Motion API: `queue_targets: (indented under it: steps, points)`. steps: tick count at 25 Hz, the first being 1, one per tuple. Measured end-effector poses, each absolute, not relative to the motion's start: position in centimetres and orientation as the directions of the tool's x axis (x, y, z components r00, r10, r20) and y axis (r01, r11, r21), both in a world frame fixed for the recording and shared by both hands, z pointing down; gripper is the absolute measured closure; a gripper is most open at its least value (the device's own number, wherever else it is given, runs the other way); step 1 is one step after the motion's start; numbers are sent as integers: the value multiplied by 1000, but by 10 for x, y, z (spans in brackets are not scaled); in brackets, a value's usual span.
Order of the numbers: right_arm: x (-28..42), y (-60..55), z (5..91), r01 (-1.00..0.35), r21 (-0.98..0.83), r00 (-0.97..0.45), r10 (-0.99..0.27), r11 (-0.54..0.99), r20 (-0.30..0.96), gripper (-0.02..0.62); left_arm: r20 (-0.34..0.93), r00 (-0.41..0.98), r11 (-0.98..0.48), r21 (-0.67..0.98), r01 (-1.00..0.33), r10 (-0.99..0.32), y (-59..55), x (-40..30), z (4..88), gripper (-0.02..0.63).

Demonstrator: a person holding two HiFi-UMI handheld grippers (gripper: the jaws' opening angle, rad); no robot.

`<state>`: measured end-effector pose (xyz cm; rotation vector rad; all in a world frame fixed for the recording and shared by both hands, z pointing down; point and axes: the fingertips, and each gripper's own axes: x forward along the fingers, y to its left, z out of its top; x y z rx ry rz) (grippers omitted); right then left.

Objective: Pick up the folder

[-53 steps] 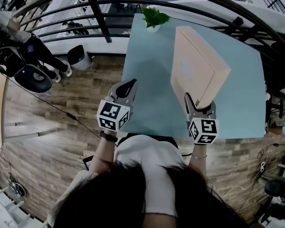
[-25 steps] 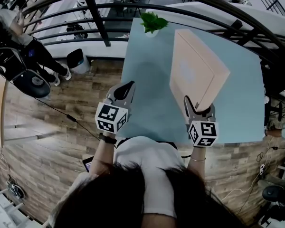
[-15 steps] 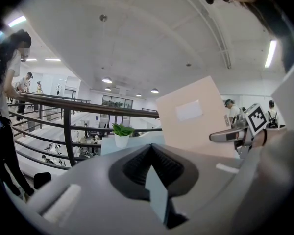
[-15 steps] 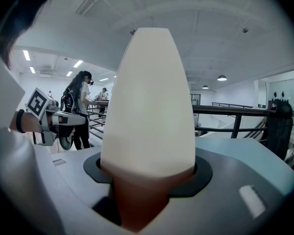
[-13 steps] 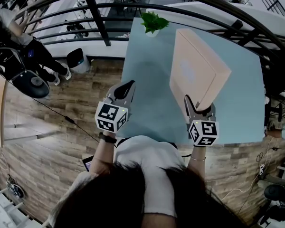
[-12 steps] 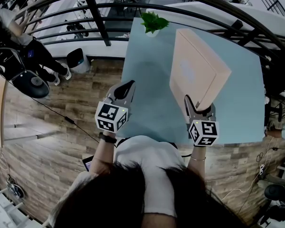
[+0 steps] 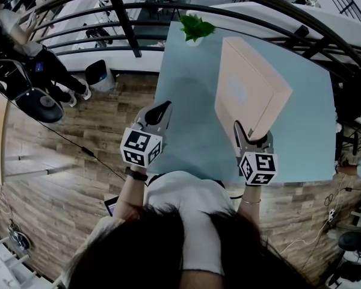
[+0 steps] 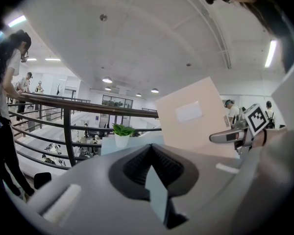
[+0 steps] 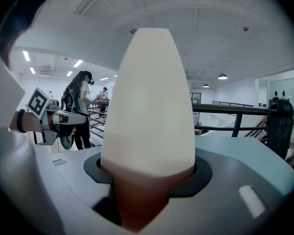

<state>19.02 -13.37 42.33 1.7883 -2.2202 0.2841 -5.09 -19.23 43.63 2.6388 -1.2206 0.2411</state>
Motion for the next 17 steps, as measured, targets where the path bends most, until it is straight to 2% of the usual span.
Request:
queue_targets:
  steps: [17]
  points:
    - [196, -131, 425, -978, 8, -193, -923, 207, 332, 328, 243, 637, -626, 131, -768, -731, -190, -50, 438, 549]
